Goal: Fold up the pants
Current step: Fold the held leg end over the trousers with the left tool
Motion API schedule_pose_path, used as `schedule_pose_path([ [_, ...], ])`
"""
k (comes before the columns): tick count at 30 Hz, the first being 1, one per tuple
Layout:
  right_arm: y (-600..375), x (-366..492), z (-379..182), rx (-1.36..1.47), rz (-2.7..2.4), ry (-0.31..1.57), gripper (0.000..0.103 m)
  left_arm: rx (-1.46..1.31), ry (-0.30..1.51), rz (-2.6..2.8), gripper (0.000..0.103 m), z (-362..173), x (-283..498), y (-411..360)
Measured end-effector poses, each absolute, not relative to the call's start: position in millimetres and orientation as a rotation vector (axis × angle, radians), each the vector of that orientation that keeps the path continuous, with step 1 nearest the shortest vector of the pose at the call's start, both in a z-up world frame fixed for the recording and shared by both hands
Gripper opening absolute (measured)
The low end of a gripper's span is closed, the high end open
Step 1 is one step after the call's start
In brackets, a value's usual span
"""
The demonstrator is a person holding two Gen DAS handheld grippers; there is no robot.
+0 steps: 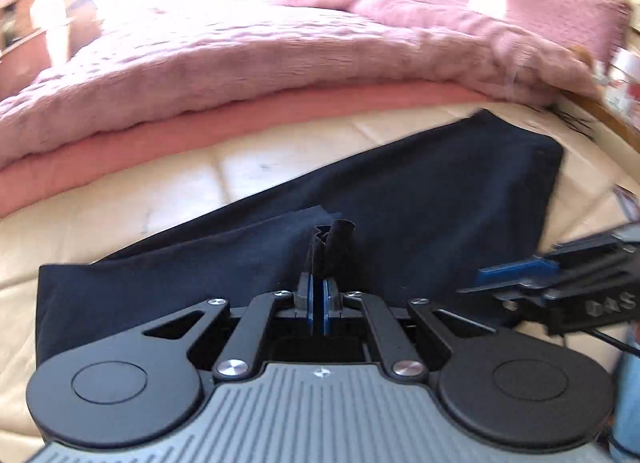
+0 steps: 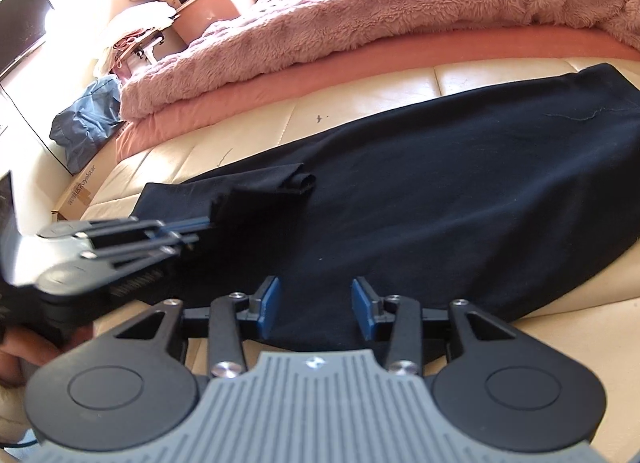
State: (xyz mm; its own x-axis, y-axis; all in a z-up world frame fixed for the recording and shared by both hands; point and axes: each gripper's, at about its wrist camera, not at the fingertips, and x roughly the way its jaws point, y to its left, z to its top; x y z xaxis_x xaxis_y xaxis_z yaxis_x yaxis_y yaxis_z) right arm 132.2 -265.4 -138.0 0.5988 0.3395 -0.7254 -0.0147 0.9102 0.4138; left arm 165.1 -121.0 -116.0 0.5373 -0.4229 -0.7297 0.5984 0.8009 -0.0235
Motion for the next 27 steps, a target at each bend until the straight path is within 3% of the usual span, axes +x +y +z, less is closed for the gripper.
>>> schedule_pose_path([
  [5,-265.2,132.1,-137.4,0.387,0.209,0.911,0.037,0.195,0.855,-0.648,0.023,-118.6,172.1,-113.7],
  [7,-263.8,132.1,-135.7,0.38,0.212,0.906,0.037,0.201,0.849,-0.664,0.036,-117.8,167.2,-112.4],
  [13,-261.0,132.0,-132.8,0.323,0.177,0.907,0.037,0.426,0.804,-0.732,0.047,-128.1,156.7,-141.1],
  [17,-261.9,133.7,-133.5,0.318,0.182,0.91,0.037,0.478,0.825,-0.715,0.045,-143.6,157.1,-151.3],
  [19,-262.3,134.8,-133.9,0.308,0.188,0.911,0.037,0.465,0.824,-0.707,0.02,-144.2,157.1,-149.7],
  [21,-261.4,136.3,-133.5,0.292,0.206,0.905,0.037,0.408,0.837,-0.719,0.011,-139.5,159.4,-142.6],
  [27,-252.7,147.7,-132.7,0.231,0.302,0.88,0.037,0.188,0.846,-0.676,0.004,-112.4,177.1,-110.6],
])
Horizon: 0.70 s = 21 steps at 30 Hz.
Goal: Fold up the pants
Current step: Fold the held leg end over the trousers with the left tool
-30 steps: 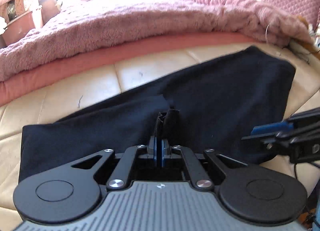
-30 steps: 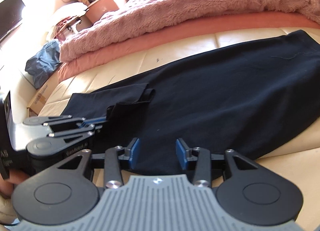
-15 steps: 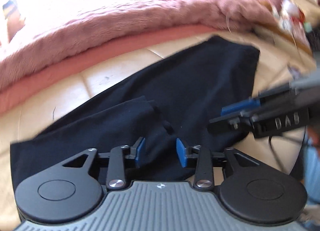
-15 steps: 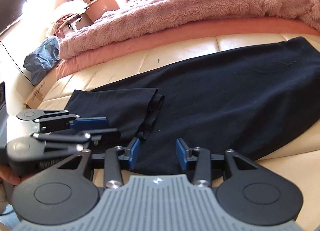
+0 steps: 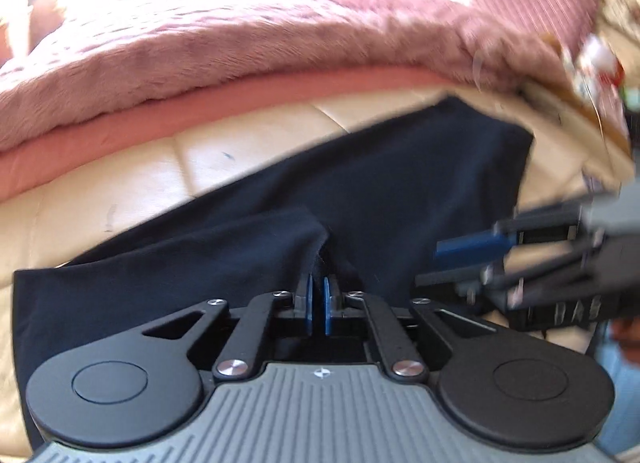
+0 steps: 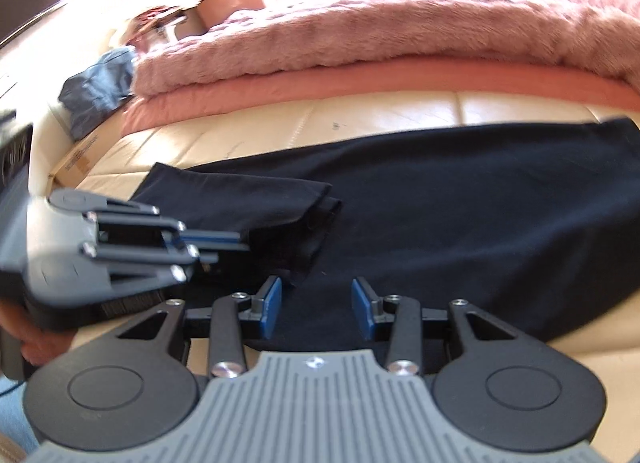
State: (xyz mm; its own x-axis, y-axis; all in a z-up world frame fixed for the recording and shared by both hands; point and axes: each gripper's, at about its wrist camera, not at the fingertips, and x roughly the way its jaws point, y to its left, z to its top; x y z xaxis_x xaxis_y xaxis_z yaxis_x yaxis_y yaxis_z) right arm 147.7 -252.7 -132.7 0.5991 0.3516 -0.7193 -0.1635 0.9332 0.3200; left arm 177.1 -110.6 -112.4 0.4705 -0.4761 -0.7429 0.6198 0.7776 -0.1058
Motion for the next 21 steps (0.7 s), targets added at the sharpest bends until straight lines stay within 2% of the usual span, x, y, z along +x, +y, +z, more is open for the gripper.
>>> schedule_pose_path([
  [9,-237.4,197.4,-149.7,0.255,0.427,0.93,0.029,-0.058,0.821,-0.604,0.004,-79.1,211.3,-73.5],
  [12,-239.8,213.1,-163.3,0.329,0.446,0.975,0.028,-0.08,0.822,-0.605,0.004,-75.9,219.4,-70.4],
  [16,-247.1,220.9,-176.3,0.447,0.477,1.004,0.021,-0.082,0.817,-0.614,0.004,-73.0,224.8,-69.3],
  [17,-250.3,222.2,-179.1,0.489,0.492,1.017,0.016,-0.083,0.815,-0.615,0.004,-72.6,225.3,-69.4],
  [21,-263.9,222.1,-189.1,0.642,0.55,1.065,0.015,-0.085,0.812,-0.625,0.004,-71.7,226.2,-70.3],
])
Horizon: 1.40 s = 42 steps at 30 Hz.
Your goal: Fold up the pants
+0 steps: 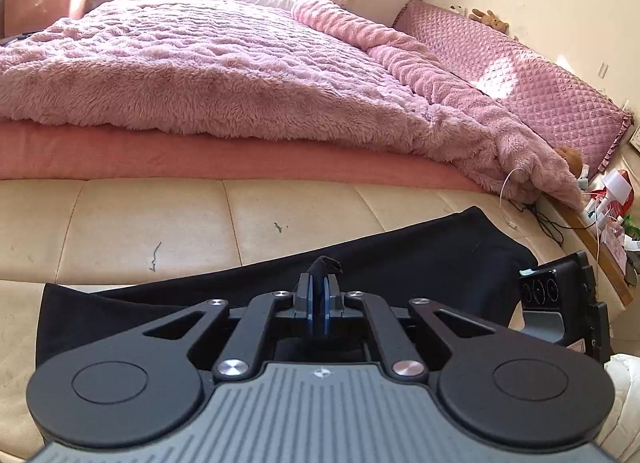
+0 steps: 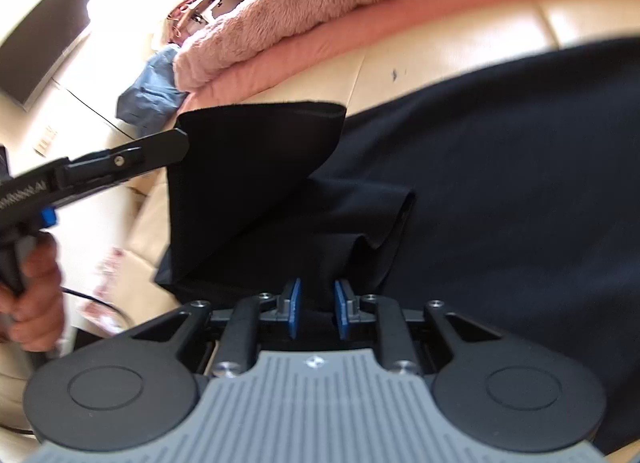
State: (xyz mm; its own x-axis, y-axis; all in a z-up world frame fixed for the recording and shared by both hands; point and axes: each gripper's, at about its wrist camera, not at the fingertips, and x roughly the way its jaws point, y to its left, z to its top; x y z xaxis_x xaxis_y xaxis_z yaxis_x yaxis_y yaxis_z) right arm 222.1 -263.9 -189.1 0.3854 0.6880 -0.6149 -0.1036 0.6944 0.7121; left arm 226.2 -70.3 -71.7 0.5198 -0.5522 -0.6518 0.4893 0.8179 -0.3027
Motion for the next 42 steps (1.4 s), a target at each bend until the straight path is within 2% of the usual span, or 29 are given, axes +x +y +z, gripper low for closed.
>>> schedule_pose_path([
  [2,-269.3,222.6,-194.3,0.695,0.55,1.084,0.012,-0.08,0.811,-0.629,0.004,-71.3,226.1,-71.6],
  [4,-275.3,221.2,-194.5,0.749,0.555,1.086,0.001,-0.076,0.812,-0.633,0.004,-70.2,226.0,-72.7],
  [5,-277.5,220.4,-191.6,0.769,0.562,1.077,0.0,-0.074,0.812,-0.635,0.004,-69.5,225.7,-72.9],
  [8,-279.7,215.4,-175.4,0.768,0.61,1.048,0.0,-0.07,0.828,-0.662,0.004,-68.7,224.4,-74.7],
  [11,-273.8,211.8,-174.3,0.656,0.589,1.111,0.0,-0.053,0.874,-0.696,0.004,-75.7,223.4,-80.8],
  [22,-253.1,195.8,-175.4,0.531,0.511,1.167,0.0,0.037,1.039,-0.728,0.004,-129.9,206.0,-119.0],
  [28,-242.2,196.9,-172.4,0.514,0.487,1.159,0.0,0.008,1.014,-0.727,0.004,-131.1,200.9,-118.8],
  [31,-250.9,202.9,-176.1,0.504,0.481,1.158,0.0,0.061,1.06,-0.75,0.005,-141.9,201.7,-123.8],
  [35,-256.3,201.3,-174.3,0.493,0.475,1.159,0.0,-0.029,1.115,-0.747,0.011,-151.0,206.6,-115.9],
  [36,-253.5,201.0,-172.8,0.48,0.474,1.158,0.0,-0.064,1.133,-0.757,0.019,-151.6,207.4,-112.9],
  [37,-253.0,199.4,-170.3,0.463,0.474,1.157,0.0,-0.081,1.144,-0.766,0.023,-152.0,207.4,-110.2],
  [40,-253.7,194.7,-159.2,0.43,0.45,1.148,0.003,-0.097,1.164,-0.818,0.026,-148.4,204.5,-104.7],
  [42,-261.3,191.4,-153.2,0.455,0.415,1.123,0.011,-0.075,1.133,-0.823,0.027,-139.9,198.8,-99.2],
])
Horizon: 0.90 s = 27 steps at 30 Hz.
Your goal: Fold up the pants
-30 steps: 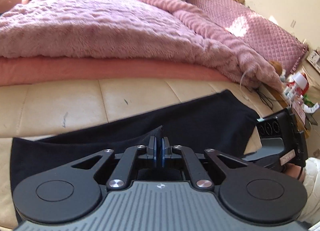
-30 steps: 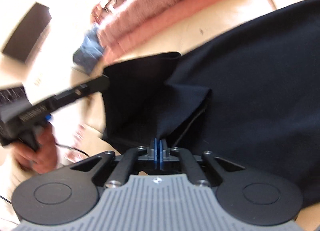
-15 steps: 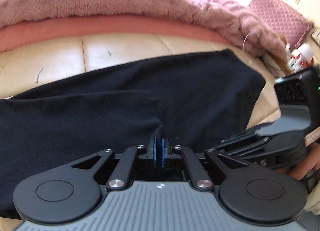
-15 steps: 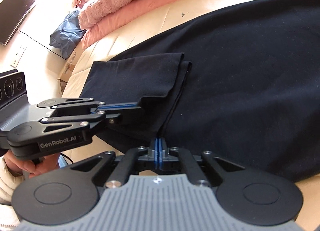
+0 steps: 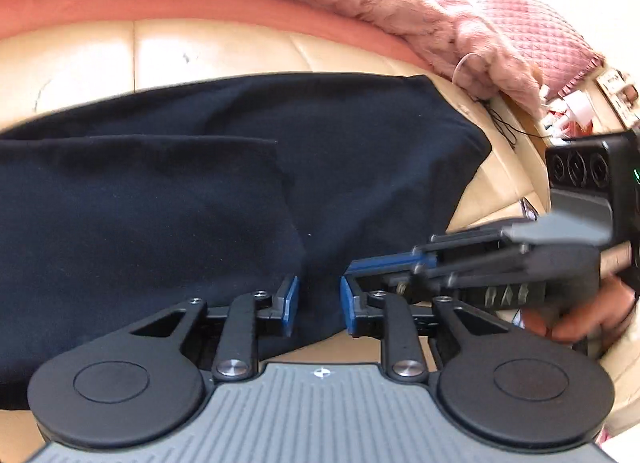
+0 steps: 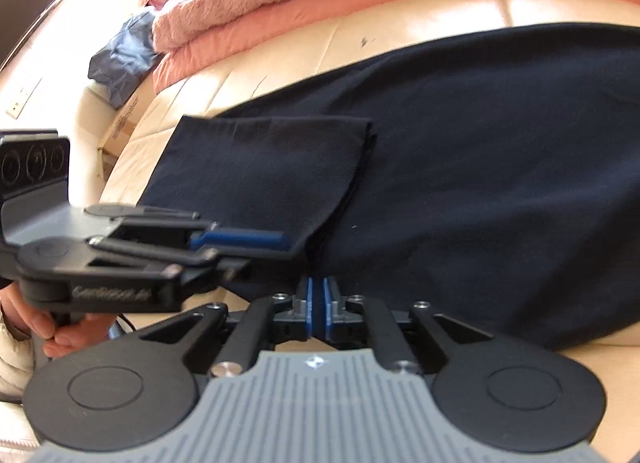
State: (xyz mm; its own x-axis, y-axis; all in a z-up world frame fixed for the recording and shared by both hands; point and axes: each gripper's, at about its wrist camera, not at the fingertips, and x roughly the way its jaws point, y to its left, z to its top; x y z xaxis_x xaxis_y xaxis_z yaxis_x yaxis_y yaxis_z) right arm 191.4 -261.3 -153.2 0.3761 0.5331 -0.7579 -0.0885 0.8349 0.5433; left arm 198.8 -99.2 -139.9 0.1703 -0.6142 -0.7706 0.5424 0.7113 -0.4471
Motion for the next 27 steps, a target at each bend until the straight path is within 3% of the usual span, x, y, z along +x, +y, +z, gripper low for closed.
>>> schedule_pose_path([
  [2,-268.9,189.4,-148.5,0.516,0.378,1.096,0.025,-0.057,1.089,-0.772,0.027,-131.5,195.8,-85.7],
  [7,-281.4,200.2,-159.5,0.777,0.331,1.068,0.044,-0.059,1.033,-0.577,0.027,-126.3,204.7,-46.6],
  [18,-279.3,244.5,-196.3,0.96,0.314,1.149,0.037,-0.045,1.087,-0.538,0.027,-149.8,211.9,-25.7],
  [27,-279.1,251.8,-227.7,1.11,0.328,1.177,0.008,-0.088,1.094,-0.546,0.027,-155.5,214.6,-22.2],
])
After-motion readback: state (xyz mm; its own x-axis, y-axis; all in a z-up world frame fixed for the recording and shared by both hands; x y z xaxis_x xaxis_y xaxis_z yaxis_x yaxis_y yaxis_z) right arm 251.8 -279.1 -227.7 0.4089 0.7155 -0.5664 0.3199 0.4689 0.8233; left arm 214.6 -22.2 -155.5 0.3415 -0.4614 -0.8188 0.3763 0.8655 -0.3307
